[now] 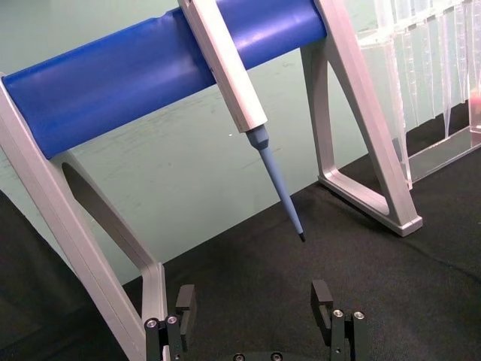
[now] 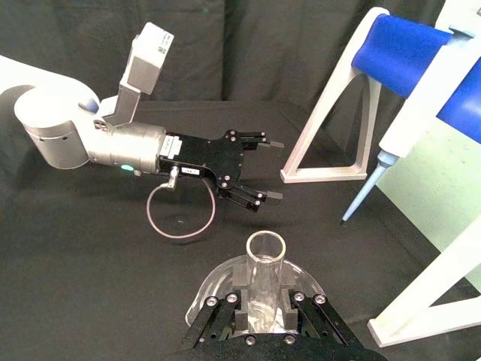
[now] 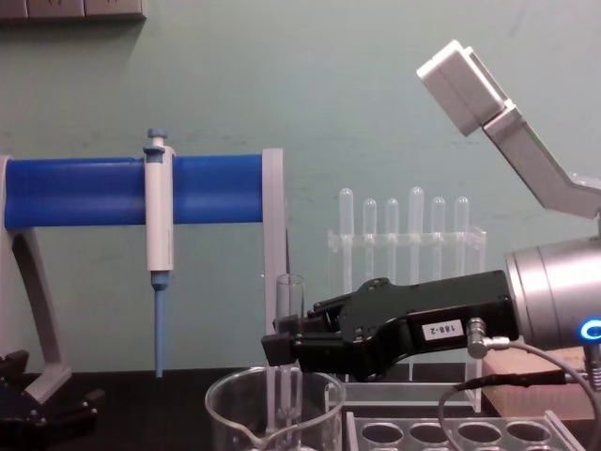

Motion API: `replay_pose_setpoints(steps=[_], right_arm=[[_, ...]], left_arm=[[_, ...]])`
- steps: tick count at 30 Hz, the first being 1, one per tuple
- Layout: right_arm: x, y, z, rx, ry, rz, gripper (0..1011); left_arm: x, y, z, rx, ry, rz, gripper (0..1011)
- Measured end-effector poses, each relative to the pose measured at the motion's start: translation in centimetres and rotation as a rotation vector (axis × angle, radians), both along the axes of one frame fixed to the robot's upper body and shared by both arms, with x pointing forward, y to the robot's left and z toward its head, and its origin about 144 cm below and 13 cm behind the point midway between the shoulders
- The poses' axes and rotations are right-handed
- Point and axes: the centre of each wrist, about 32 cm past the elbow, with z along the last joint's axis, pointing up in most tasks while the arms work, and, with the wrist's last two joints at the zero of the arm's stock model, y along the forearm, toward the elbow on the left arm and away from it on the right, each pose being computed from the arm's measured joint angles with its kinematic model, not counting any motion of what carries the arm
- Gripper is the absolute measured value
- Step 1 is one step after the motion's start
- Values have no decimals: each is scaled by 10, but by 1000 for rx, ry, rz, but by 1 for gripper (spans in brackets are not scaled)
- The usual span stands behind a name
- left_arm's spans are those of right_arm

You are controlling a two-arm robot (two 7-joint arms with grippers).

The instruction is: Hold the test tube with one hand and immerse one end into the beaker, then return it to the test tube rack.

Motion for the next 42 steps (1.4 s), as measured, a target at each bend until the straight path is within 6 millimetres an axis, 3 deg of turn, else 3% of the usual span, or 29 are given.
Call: replay_pose_setpoints(steps=[42], right_arm=[[-1, 1, -4, -10, 15, 10, 242]], left_arm=[[0, 0, 0, 0, 0, 0, 1000]])
